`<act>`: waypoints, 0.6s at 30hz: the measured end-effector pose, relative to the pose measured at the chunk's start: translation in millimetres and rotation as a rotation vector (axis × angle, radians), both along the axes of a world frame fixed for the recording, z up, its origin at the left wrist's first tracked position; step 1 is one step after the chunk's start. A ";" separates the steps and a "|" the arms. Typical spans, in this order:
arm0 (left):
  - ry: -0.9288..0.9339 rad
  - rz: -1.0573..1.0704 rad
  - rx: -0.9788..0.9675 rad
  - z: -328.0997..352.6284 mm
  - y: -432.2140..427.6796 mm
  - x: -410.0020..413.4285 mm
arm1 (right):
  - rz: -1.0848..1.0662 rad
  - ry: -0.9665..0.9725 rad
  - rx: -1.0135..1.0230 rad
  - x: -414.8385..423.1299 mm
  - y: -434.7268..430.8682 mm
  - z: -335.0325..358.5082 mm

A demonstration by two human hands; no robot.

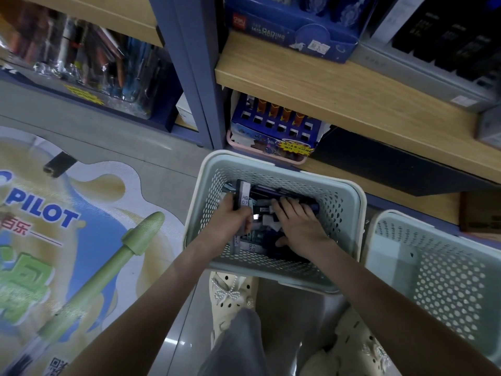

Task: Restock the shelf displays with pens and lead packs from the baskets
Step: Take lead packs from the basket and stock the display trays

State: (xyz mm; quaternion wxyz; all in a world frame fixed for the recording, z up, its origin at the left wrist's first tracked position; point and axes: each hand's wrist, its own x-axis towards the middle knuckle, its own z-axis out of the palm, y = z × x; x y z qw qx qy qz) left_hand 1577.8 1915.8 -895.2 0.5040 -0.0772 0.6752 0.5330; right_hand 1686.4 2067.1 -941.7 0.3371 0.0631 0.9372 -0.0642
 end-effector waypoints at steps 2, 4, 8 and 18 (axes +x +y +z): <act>0.036 -0.031 -0.028 -2.7 0.3 3.3 | -0.006 0.038 0.010 -3.8 -4.5 -3.4; 0.094 -0.057 -0.033 -4.8 0.4 6.7 | 0.007 0.037 0.013 -3.2 -7.8 -6.1; 0.209 -0.119 -0.057 -5.9 1.1 10.6 | 0.148 0.296 0.088 10.8 -15.7 -11.5; 0.255 -0.049 -0.047 -7.0 2.1 13.0 | 0.169 0.091 0.208 3.9 -22.7 -13.6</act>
